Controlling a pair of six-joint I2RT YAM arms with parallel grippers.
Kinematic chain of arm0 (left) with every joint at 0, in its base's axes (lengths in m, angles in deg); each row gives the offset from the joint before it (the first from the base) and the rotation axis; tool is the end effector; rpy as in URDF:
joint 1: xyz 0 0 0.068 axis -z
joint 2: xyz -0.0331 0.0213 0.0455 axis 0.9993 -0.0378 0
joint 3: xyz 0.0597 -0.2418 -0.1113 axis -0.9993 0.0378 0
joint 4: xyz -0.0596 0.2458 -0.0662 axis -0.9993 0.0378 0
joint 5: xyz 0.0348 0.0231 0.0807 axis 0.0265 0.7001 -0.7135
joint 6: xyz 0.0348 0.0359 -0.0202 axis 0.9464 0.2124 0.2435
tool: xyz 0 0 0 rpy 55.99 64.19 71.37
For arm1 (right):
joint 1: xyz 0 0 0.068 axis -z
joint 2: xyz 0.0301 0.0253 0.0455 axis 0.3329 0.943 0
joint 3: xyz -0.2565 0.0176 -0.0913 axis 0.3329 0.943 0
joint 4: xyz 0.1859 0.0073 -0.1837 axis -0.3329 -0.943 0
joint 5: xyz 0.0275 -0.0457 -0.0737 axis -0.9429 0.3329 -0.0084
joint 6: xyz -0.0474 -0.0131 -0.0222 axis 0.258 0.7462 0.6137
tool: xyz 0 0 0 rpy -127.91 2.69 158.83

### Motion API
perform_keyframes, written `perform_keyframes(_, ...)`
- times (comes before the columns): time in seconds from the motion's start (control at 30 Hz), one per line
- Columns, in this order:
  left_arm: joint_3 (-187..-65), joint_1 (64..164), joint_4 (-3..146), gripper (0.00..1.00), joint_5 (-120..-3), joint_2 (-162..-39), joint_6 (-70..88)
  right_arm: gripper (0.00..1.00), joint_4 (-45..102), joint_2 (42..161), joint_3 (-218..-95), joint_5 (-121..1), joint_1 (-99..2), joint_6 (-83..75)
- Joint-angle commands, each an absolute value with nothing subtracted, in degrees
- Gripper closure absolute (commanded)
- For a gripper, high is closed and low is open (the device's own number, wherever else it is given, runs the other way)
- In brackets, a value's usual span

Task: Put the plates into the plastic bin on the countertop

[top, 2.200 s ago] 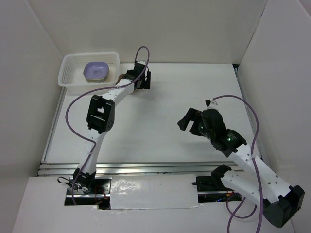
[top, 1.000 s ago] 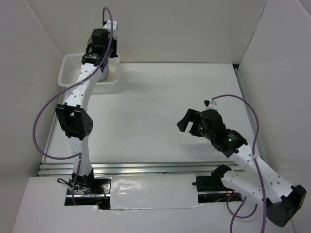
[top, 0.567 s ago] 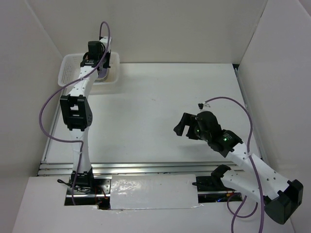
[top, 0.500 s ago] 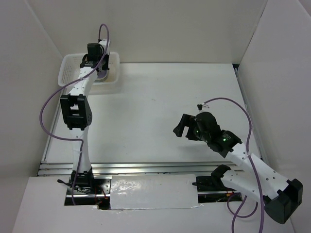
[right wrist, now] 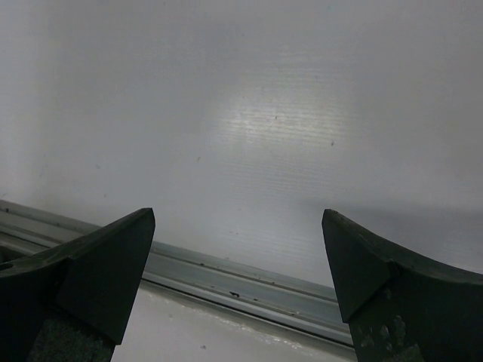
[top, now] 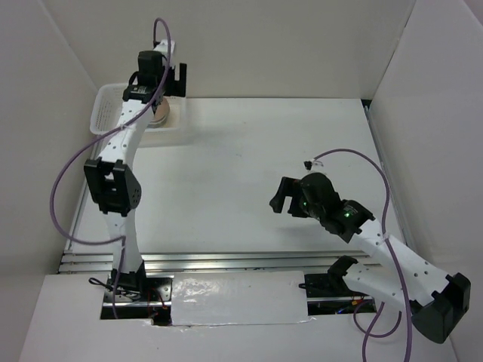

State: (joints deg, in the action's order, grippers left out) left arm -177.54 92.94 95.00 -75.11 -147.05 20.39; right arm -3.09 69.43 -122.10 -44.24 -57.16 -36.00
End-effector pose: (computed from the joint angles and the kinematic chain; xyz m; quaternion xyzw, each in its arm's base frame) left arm 0.5048 -0.0417 0.3661 0.0064 0.8188 0.0114 0.5739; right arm 0.1472 0.1075 0.2692 0.0377 0.9036 0.2124 0.3701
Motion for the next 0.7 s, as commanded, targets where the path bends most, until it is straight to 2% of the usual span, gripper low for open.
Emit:
perform_keyframes(0.0,-178.64,100.22,97.77,0.01,-83.07,-130.34,14.57,0.0,-5.96,66.92,-129.6,-37.91,-57.68,-33.94)
perform_keyframes(0.1,-176.9,101.19,107.26,0.01,-82.06,-121.73,3.16,0.0,-9.58,64.98,-135.74,-32.03,-58.11,-32.97)
perform_keyframes(0.2,-162.87,101.98,108.79,0.01,-79.51,-108.38,-4.51,0.0,-17.3,60.24,-140.59,-26.83,-58.55,-31.65)
perform_keyframes(0.23,-154.82,102.59,108.62,0.01,-79.85,-104.35,-6.0,0.0,-19.49,57.97,-143.39,-26.04,-58.56,-31.04)
perform_keyframes(0.43,-127.2,109.19,111.76,0.01,-84.06,-71.51,-7.42,0.0,-27.85,47.78,-153.44,-24.27,-58.82,-27.79)
perform_keyframes(0.67,-116.69,109.1,122.93,0.01,-88.02,-48.89,-4.08,0.0,-34.79,39.94,-156.78,-26.39,-58.82,-25.4)
